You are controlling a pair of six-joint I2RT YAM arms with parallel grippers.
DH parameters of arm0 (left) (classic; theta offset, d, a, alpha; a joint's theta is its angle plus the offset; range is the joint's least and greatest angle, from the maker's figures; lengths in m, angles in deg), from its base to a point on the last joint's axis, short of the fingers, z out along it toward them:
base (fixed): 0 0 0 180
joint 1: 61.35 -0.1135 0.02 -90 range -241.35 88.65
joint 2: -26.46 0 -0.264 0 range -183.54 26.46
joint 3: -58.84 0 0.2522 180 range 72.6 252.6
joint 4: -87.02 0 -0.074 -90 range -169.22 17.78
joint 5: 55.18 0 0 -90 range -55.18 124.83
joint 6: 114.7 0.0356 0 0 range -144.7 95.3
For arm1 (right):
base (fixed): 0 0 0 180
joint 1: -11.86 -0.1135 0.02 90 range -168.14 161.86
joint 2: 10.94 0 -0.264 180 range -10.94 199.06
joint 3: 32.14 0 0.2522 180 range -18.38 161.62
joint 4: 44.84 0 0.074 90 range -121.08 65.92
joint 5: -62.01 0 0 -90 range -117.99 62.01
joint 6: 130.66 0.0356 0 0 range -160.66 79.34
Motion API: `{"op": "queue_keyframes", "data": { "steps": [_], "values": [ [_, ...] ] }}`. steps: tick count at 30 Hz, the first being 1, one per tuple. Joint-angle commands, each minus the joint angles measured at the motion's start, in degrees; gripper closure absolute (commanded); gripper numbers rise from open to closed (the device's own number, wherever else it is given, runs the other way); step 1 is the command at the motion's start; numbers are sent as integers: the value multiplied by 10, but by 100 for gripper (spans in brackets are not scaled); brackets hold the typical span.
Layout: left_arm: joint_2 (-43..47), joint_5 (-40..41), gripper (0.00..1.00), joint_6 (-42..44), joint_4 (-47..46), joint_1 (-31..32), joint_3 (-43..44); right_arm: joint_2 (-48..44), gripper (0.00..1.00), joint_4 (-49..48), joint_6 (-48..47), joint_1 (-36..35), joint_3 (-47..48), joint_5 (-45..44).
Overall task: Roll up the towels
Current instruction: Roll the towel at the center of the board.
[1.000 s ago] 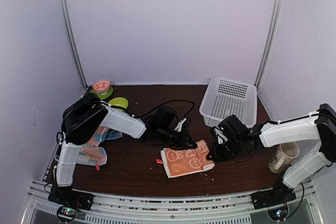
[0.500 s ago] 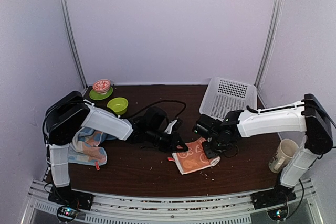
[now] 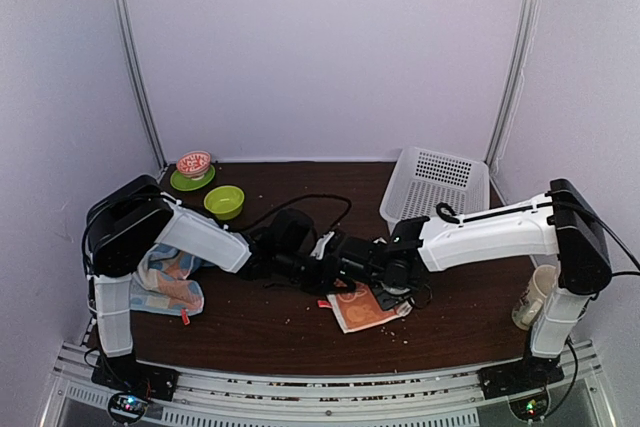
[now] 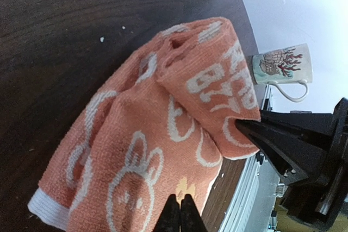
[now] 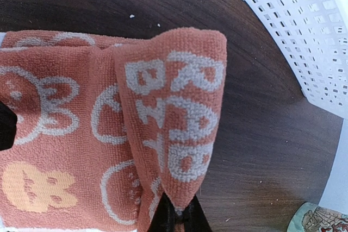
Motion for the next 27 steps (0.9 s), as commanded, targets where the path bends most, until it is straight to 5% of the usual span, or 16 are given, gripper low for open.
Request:
{"op": "queue_keyframes", "data": {
  "steps": [1,16,27],
  "values": [
    [10,-9,97,-5,-35,-4,17,9,100,-12,10,-4,3,-20],
    [-47,-23,99,-24,-44,-4,58,-16,85,-126,-2,-6,-40,60],
    [-40,-25,100,-24,-43,-10,48,-61,58,-219,-31,-4,-97,132]
  ]
}}
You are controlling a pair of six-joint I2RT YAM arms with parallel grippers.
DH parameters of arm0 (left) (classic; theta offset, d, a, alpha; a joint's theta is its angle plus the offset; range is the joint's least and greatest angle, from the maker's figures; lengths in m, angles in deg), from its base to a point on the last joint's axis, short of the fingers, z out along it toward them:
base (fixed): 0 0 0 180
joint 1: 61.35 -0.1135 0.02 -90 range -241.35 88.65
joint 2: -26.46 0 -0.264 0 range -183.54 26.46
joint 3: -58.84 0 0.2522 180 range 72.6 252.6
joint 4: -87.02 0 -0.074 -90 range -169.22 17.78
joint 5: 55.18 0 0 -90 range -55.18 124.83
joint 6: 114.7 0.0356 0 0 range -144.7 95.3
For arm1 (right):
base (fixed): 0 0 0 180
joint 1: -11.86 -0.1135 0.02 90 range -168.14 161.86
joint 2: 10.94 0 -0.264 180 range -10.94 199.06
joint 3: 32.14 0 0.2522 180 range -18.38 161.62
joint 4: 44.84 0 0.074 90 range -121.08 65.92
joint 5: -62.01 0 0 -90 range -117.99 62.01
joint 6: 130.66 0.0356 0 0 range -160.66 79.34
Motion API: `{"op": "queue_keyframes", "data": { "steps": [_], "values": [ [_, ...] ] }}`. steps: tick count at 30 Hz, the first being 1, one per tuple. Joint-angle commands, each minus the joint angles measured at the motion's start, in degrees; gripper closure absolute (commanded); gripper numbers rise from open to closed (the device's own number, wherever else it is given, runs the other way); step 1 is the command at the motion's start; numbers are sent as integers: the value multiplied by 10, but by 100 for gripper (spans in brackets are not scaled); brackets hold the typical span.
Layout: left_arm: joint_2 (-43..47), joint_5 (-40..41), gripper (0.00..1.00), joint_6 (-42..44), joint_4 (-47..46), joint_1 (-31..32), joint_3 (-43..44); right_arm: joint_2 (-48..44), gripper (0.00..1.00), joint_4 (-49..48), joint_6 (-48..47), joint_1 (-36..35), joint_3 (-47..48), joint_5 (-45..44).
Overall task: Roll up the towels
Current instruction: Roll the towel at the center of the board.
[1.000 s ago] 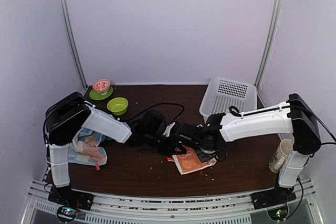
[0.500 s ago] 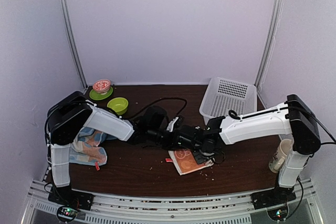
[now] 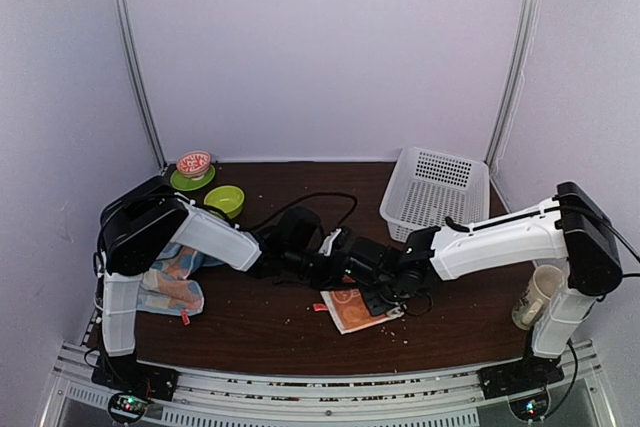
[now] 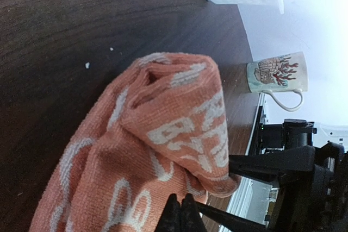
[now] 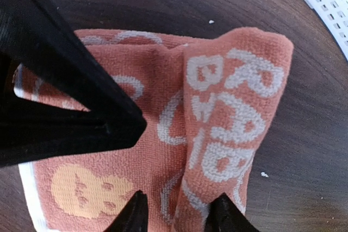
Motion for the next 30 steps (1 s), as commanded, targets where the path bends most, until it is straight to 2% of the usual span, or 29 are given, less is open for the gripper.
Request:
{"op": "queue_keyframes", "data": {
  "steps": [1,6,13,21,30],
  "values": [
    [9,-10,100,-1,-18,-10,1,-35,56,-65,-20,1,-32,53],
    [26,-8,100,1,-16,-16,-8,-51,50,-114,-30,10,-60,102],
    [21,-6,100,8,-4,-16,-6,-74,45,-149,-37,13,-76,117],
    [37,-4,100,4,-10,-20,-15,-46,44,-165,-40,13,-80,146],
    [62,-9,100,4,-22,-30,-13,-43,43,-233,-32,33,-126,203]
  ]
}}
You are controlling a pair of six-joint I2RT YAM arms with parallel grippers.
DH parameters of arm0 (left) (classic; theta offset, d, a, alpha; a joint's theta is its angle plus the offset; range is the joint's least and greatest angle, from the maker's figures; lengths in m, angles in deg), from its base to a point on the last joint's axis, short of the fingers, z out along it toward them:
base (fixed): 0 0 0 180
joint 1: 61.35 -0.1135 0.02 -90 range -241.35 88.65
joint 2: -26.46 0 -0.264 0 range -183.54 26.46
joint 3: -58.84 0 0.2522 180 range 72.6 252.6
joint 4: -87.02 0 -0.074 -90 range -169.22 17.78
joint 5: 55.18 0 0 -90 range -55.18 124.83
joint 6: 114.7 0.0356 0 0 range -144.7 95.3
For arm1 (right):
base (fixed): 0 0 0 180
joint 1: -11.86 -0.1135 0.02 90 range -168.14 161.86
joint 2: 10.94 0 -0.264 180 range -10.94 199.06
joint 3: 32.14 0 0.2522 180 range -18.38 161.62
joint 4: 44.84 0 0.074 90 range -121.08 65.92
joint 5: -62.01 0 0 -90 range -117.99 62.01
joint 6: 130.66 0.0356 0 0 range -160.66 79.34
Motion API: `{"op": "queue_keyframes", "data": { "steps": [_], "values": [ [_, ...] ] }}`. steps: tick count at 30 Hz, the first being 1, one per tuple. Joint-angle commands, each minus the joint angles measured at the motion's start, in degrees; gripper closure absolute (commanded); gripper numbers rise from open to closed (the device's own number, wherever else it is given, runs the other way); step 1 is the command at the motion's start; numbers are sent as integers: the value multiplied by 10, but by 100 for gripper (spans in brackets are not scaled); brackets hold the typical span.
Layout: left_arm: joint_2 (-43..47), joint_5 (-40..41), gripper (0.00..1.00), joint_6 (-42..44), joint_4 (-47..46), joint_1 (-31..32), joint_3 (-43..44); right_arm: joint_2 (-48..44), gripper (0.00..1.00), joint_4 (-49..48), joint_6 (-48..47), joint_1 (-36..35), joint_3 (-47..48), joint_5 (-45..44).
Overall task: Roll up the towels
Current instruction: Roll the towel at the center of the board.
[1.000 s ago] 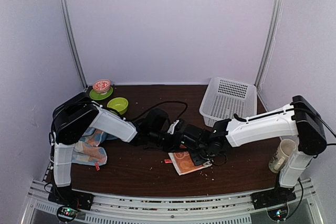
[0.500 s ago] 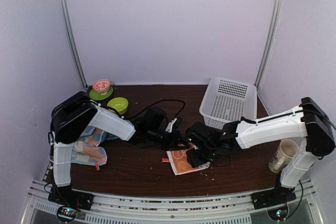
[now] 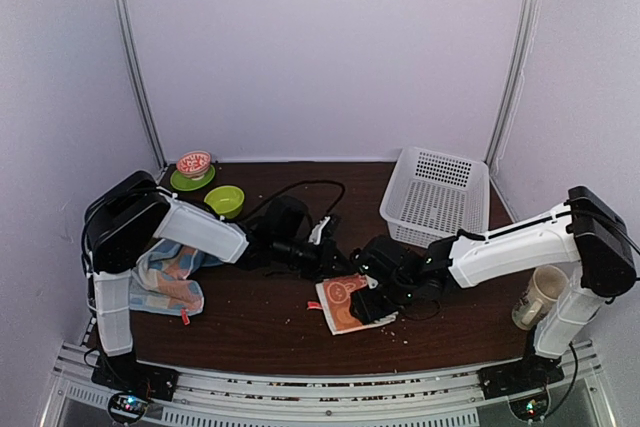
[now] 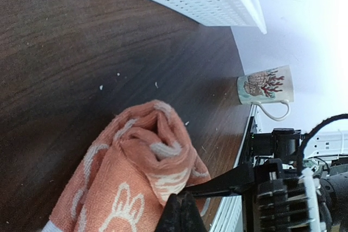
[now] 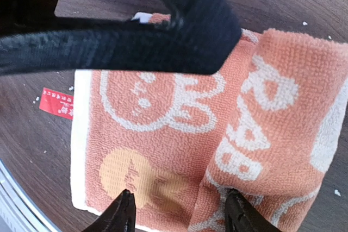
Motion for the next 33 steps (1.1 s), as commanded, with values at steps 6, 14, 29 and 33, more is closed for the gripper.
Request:
{"op": "queue_keyframes", "data": {
  "steps": [6,14,29,33],
  "values": [
    [-10,-36,100,-11,-57,-3,43,5,42,-72,-7,15,-49,49],
    [-69,-87,100,-50,-115,11,77,-2,42,-79,-17,17,-54,48],
    [-132,-96,100,-87,-136,12,84,-74,40,-92,-40,15,-70,61],
    [-147,-90,100,-87,-123,11,92,-91,39,-45,-51,15,-51,62]
  ]
}}
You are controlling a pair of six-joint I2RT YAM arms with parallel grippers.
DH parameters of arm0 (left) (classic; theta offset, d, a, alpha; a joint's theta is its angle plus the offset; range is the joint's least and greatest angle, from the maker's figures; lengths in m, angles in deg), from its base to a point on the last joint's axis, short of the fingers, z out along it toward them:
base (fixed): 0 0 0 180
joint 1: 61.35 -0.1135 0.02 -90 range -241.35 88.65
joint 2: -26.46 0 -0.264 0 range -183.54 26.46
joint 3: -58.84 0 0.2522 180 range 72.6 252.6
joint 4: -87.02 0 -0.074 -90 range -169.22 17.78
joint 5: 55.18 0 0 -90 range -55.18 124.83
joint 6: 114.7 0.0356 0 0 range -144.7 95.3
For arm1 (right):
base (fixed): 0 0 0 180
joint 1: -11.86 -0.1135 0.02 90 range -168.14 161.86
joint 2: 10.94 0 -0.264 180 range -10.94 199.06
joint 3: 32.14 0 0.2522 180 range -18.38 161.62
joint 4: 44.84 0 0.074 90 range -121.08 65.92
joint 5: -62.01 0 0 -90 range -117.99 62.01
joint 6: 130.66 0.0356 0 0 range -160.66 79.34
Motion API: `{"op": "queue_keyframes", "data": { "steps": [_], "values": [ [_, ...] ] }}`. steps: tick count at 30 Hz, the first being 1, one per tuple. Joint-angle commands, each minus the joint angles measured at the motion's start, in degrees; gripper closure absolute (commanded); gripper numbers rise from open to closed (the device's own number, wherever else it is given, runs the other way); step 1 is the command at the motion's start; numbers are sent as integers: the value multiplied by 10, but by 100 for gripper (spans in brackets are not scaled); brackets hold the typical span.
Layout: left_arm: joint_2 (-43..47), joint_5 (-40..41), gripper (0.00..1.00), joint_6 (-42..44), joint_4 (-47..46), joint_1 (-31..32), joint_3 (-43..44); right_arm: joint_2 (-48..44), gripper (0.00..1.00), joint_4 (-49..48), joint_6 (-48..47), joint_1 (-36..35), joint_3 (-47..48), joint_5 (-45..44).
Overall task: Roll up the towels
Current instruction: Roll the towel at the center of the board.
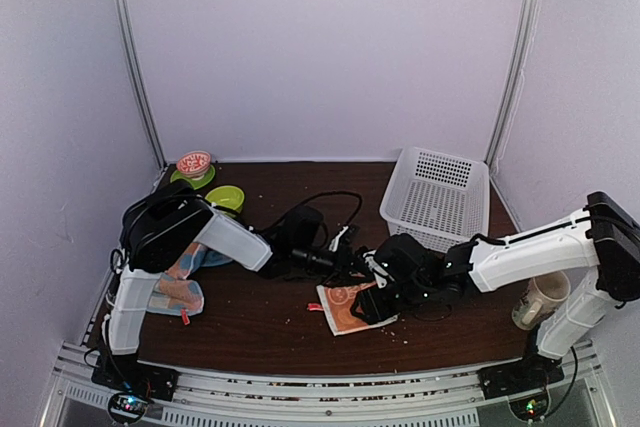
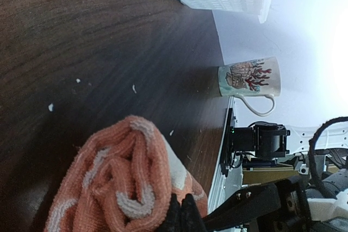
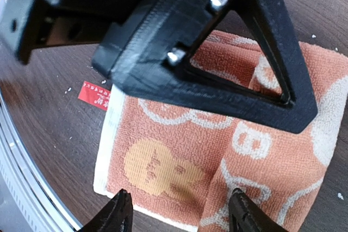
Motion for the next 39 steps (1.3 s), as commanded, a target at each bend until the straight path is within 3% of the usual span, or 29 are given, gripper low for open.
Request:
{"op": "queue_keyframes", "data": {
  "steps": [1,6,12,22,29,31,34,37,39],
  "values": [
    [-23,3,100,-2,-6,1,18,-39,39,52,-18,0,22,-3],
    [-25,9,100,2,5,1,19,-109,39,54,3,20,-14,-15],
    [-24,12,100,4,13,1,14,-141,41,0,74,92,-80,21],
    [-3,21,100,23,45,0,3,-73,49,-70,91,135,-101,91],
    [17,34,100,48,80,0,-4,-8,57,-58,84,135,-81,122],
    [19,37,100,53,86,0,-7,0,62,-51,79,133,-73,123],
    [22,39,100,56,87,0,-12,3,78,-18,60,123,-51,104],
    [32,41,100,59,90,0,-20,7,96,49,33,99,-9,48],
    [48,41,100,61,91,-1,-29,18,100,123,16,75,30,-7]
  ]
}}
